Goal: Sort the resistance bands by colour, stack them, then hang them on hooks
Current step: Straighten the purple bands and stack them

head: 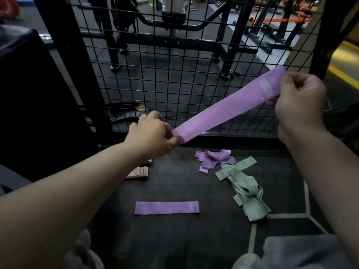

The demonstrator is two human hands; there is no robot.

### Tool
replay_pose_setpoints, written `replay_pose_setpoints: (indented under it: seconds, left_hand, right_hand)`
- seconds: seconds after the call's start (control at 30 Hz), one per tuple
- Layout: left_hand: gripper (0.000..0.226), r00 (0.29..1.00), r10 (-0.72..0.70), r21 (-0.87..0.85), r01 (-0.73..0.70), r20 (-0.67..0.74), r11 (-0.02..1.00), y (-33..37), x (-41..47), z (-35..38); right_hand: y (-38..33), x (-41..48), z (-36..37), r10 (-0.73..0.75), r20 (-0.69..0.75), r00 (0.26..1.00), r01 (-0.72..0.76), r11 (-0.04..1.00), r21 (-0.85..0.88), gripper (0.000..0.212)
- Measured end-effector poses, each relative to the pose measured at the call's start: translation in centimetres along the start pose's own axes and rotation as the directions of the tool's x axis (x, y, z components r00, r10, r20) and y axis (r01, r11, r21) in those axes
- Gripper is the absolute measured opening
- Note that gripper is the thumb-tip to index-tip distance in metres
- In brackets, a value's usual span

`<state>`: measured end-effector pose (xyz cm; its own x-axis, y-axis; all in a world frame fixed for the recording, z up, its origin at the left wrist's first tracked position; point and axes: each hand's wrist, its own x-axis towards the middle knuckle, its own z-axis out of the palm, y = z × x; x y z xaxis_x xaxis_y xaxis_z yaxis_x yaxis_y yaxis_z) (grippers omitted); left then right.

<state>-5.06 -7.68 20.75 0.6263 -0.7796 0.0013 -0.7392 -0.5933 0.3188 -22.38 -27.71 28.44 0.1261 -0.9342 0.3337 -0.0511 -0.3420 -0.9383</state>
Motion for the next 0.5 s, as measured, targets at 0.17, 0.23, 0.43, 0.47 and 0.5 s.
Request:
replay_pose_setpoints:
  seconds: [0.17,0.23,0.43,0.47,0.5]
  left_hand:
    - [0.02,0.995,0.091,-0.708,-0.034,0.042,0.706,0.5,0.0,-0.5]
    - [0.017,0.983,0.156,-0.897,0.014,0.092,0.442,0.8,-0.3,-1.1]
    - [0.017,0.978,0.154,-0.949,0.088,0.14,0.302,1.9,-0.8,-1.8]
    - [0.017,0.982,0.125,-0.943,0.099,0.145,0.316,2.1,-0.9,-1.7]
    - [0.018,0.986,0.089,-0.938,0.107,0.144,0.331,2.3,-0.9,-1.6]
  right_hand:
    - [0.5,0.0,0.0,0.063,0.051,0.997,-0.061,0.997,-0.056,0.011]
    - [0.7,-0.5,0.4,0.101,0.139,0.985,-0.085,0.99,-0.113,0.013]
    - [1.4,-2.8,1.5,0.236,0.439,0.867,-0.11,0.95,-0.293,0.007]
    - [1.5,-3.2,1.6,0.233,0.465,0.854,-0.062,0.933,-0.353,0.014]
    - [1.5,-3.6,1.8,0.217,0.49,0.844,0.003,0.912,-0.409,0.023]
